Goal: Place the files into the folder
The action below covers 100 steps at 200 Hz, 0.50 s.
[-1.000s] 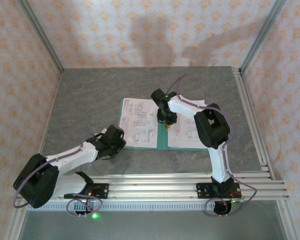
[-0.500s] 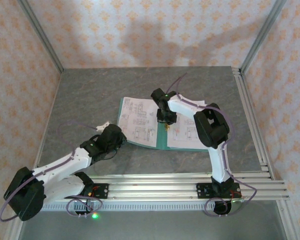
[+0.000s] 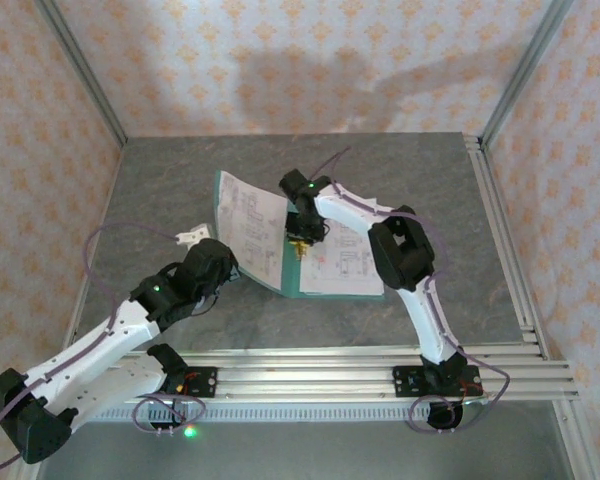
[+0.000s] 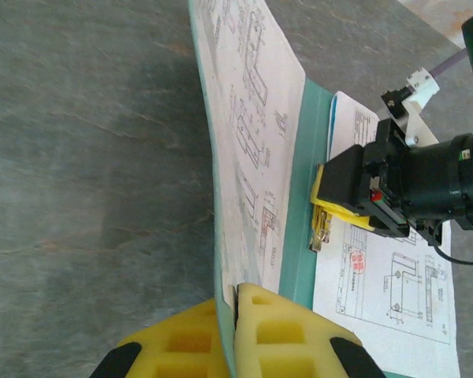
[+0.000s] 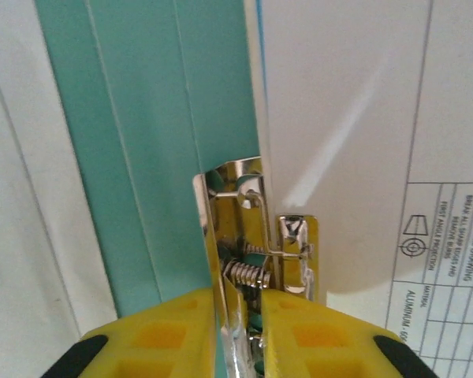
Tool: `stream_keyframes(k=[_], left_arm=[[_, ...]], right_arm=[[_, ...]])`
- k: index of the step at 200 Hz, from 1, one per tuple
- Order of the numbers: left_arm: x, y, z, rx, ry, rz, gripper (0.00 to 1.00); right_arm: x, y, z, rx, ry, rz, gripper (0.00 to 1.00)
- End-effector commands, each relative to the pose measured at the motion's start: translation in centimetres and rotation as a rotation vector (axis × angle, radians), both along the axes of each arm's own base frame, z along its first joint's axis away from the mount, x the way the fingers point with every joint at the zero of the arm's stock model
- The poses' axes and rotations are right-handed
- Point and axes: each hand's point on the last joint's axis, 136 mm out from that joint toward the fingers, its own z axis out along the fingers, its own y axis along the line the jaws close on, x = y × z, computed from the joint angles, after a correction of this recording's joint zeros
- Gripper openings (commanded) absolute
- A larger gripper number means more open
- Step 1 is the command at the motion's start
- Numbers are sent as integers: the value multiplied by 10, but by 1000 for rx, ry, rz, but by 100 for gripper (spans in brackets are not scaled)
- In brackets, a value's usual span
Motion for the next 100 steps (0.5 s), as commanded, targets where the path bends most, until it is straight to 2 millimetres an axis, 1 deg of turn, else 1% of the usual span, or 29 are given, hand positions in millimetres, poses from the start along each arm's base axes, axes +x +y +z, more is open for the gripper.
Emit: stream_keyframes(k=[1,14,29,39,50,58,73,85,100], left_arm=[[-13,15,2,153,49,-48,0],[-13,18,8,191,55,-51,0],[-13,21,13,235,60,-53,0],[-13,22,17,266,61,-53,0],[-12,24,20,302,61,-51,0],[-11,24,21,328,63,-49,0],[-10,24,27,377,59,-44,0],[-8,20,31,417,50,-49,0],[-7,14,38,482,41,-52,0]], right_arm=[[-4,54,6,155,30,37,30],[0,62,25,183,-1,54,41],[6,57,52,201,-52,51,52],[9,49,69,208,-84,38,58],[14,34,88,215,-121,9,62],[18,19,100,214,-150,-23,65],[25,-22,106,190,-180,-115,66],[27,-61,96,172,-175,-213,65],[25,-111,70,163,-140,-348,61]])
